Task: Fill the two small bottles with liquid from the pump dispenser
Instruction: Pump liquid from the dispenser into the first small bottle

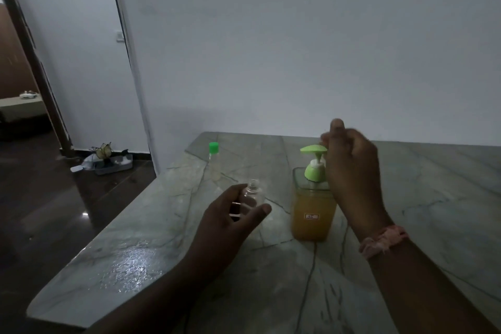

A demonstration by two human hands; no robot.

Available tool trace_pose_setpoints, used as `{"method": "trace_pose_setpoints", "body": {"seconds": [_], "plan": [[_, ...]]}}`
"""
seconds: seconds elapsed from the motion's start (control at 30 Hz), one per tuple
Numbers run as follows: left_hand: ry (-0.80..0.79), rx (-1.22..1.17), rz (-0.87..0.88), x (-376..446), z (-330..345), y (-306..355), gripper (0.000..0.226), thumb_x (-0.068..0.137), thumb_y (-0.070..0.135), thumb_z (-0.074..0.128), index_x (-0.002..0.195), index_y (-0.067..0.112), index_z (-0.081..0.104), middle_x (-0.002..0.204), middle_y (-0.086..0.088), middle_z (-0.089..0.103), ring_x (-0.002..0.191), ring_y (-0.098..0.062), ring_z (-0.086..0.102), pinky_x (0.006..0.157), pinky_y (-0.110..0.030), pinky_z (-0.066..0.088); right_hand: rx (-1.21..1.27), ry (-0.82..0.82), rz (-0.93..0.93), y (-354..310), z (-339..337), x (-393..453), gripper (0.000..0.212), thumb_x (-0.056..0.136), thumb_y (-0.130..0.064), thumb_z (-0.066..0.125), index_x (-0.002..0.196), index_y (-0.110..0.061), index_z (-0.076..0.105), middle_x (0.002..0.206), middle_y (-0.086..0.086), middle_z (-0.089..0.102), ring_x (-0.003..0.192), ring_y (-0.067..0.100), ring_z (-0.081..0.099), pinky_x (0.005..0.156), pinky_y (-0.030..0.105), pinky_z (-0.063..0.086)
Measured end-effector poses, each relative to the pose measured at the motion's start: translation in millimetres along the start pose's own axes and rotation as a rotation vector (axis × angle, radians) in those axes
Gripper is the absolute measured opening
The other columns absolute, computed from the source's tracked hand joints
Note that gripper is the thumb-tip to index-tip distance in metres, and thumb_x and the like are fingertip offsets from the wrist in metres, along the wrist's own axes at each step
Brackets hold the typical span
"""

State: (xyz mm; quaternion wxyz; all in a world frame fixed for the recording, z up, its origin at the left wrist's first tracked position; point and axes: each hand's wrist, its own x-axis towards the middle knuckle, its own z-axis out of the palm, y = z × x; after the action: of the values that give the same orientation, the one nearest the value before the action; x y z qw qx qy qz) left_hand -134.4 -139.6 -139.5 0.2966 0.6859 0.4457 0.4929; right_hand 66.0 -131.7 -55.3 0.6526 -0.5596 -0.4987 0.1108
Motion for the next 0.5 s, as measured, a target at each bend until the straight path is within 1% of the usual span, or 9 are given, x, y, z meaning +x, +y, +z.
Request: {"method": "trace_pose_setpoints", "body": {"seconds": [0.03,0.1,0.17,0.2,0.27,0.3,0.37,0.43,0.5], "plan": [[-0.046,-0.018,0.010,3,3,2,0.035,0.083,0.054,0.071,0.112,0.036,0.063,0.095,0.011,0.071,0.087,-0.007,0.070,0.073,-0.025,0.059,0.017,-0.042,0.080,6,3,0,0.051,0.103,-0.052,0.036,0.087,-0.017,0.070,0.078,-0.002,0.071,0.074,0.013,0.067,0.061,0.028,0.049],[-0.122,-0.065,0.028,12,9,8,0.034,0.087,0.050,0.071,0.115,0.032,0.063,0.094,0.004,0.070,0.087,-0.013,0.071,0.075,-0.034,0.062,0.080,-0.112,0.160,16,9,-1,0.063,0.104,-0.054,0.032,0.080,-0.013,0.074,0.075,0.001,0.074,0.071,0.018,0.069,0.063,0.033,0.053],[-0.156,-0.140,0.035,21,16,16,0.033,0.090,0.046,0.067,0.118,0.028,0.062,0.097,0.003,0.070,0.090,-0.017,0.072,0.079,-0.041,0.063,0.120,-0.106,0.174,23,16,2,0.064,0.104,-0.052,0.033,0.077,-0.012,0.075,0.074,0.001,0.075,0.071,0.020,0.070,0.066,0.037,0.055],[-0.156,-0.166,0.041,26,19,19,0.033,0.091,0.045,0.064,0.119,0.027,0.061,0.098,0.005,0.070,0.090,-0.017,0.072,0.078,-0.040,0.063,0.128,-0.085,0.173,26,19,4,0.062,0.104,-0.051,0.034,0.079,-0.012,0.075,0.074,0.001,0.075,0.072,0.020,0.070,0.066,0.038,0.055],[-0.142,-0.186,0.069,35,25,23,0.033,0.094,0.046,0.061,0.120,0.026,0.060,0.094,0.009,0.070,0.086,-0.015,0.071,0.071,-0.033,0.061,0.119,-0.059,0.159,30,26,6,0.060,0.104,-0.049,0.036,0.081,-0.009,0.074,0.073,0.003,0.074,0.073,0.022,0.070,0.066,0.040,0.056],[-0.132,-0.190,0.082,38,27,24,0.033,0.095,0.047,0.059,0.119,0.024,0.059,0.091,0.011,0.069,0.084,-0.013,0.070,0.068,-0.029,0.059,0.116,-0.065,0.149,31,28,7,0.060,0.104,-0.050,0.036,0.080,-0.009,0.073,0.072,0.003,0.074,0.072,0.021,0.070,0.065,0.039,0.055],[-0.102,-0.207,0.098,44,30,20,0.034,0.092,0.046,0.059,0.118,0.024,0.059,0.089,0.014,0.068,0.082,-0.010,0.069,0.066,-0.024,0.056,0.128,-0.112,0.149,30,27,10,0.064,0.104,-0.052,0.032,0.077,-0.012,0.074,0.070,-0.001,0.075,0.068,0.015,0.070,0.064,0.032,0.054],[-0.068,-0.225,0.092,48,30,14,0.041,0.090,0.045,0.063,0.126,0.025,0.057,0.095,0.012,0.068,0.083,-0.012,0.069,0.065,-0.024,0.056,0.133,-0.200,0.193,23,24,22,0.071,0.104,-0.056,0.027,0.076,-0.011,0.075,0.069,-0.002,0.076,0.071,0.017,0.071,0.071,0.032,0.054],[-0.025,-0.232,0.085,51,29,7,0.043,0.090,0.044,0.068,0.126,0.025,0.056,0.096,0.009,0.068,0.081,-0.013,0.069,0.064,-0.025,0.056,0.103,-0.314,0.249,16,23,42,0.078,0.102,-0.061,0.022,0.081,-0.007,0.075,0.071,0.002,0.077,0.079,0.022,0.073,0.083,0.039,0.055]]}}
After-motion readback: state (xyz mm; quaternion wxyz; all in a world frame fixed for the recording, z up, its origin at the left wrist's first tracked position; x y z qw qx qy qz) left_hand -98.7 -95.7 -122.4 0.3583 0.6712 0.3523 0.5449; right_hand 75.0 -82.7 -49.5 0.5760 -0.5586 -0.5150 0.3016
